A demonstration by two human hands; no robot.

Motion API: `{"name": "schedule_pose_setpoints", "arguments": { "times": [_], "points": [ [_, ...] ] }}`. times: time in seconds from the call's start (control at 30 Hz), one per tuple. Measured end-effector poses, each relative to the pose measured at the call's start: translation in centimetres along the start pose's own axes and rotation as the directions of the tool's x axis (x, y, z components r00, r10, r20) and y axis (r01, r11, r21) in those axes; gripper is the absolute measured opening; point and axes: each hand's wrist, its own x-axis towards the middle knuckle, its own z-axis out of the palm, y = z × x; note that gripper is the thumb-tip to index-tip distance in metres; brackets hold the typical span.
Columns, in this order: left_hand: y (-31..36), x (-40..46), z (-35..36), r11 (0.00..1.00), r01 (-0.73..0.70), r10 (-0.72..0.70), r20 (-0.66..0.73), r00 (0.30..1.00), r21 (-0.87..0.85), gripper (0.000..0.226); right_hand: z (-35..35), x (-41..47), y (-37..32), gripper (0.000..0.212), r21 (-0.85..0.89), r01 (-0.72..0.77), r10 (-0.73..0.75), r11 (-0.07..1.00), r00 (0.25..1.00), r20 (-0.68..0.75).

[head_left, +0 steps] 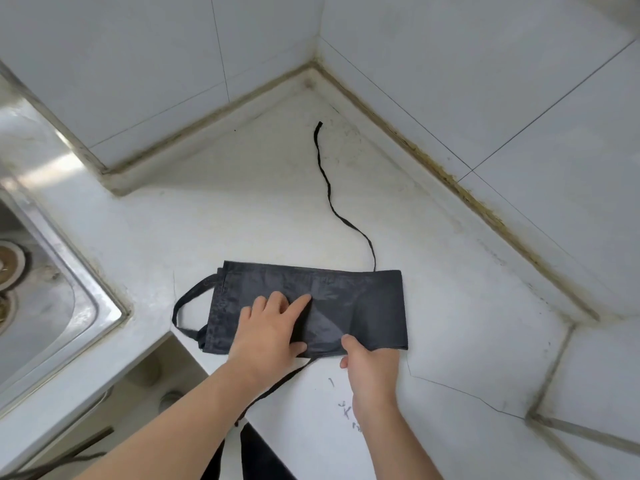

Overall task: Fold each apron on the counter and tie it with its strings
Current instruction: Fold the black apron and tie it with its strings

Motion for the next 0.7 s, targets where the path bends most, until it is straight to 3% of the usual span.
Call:
{"name": "schedule_pose_setpoints", "arguments": {
  "times": [0.17,0.27,0.37,0.43,0.5,0.53,0.57,0.6,0.67,0.7],
  "points": [
    [-0.1,0.5,-0.8,0.993,0.082,-0.085,0.031,0.996,0.081,0.108,1.1,-1.5,1.1,0.011,-0.082,0.269,-0.272,0.96,0.962,-0.032],
    [-0.2,1.1,-0.9,0.992,0.096,-0.099,0.041,0.994,0.08,0.114,2.0,-2.7,0.9,0.021,-0.091,0.41,-0.407,0.908,0.912,0.052],
    [-0.4,0.9,-1.4,0.993,0.064,-0.069,0.044,0.997,0.101,0.105,3.3,-3.5,1.1,0.013,-0.179,0.507,-0.488,0.843,0.862,0.139],
    [-0.7,1.0,-1.7,0.994,0.027,-0.032,0.048,0.998,0.105,0.091,4.1,-4.1,1.0,0.033,-0.25,0.565,-0.528,0.786,0.825,0.203],
    [-1.4,1.1,-2.0,0.998,0.018,-0.014,0.063,0.998,-0.063,0.068,4.7,-4.5,0.7,0.061,-0.332,0.665,-0.583,0.669,0.746,0.322],
    [-1.7,1.0,-2.4,0.959,0.04,-0.025,0.055,0.998,-0.282,0.051,5.0,-4.7,0.4,0.072,-0.368,0.716,-0.598,0.593,0.698,0.394],
    [-2.1,0.7,-2.9,0.842,0.092,-0.087,0.035,0.996,-0.532,0.035,5.2,-4.8,0.2,0.08,-0.394,0.761,-0.605,0.516,0.649,0.461],
    [-2.4,0.4,-3.8,0.658,0.138,-0.192,0.012,0.981,-0.741,0.025,5.4,-4.7,0.2,0.085,-0.413,0.792,-0.603,0.449,0.61,0.514],
    [-2.9,-0.6,-5.9,0.286,0.224,-0.413,0.091,0.906,-0.932,0.018,6.1,-4.6,0.5,0.091,-0.461,0.815,-0.583,0.351,0.575,0.573],
    [-3.4,-1.0,-6.6,0.176,0.255,-0.451,0.152,0.879,-0.951,0.024,6.6,-4.5,0.8,0.092,-0.49,0.822,-0.577,0.291,0.559,0.596]
  ]
}}
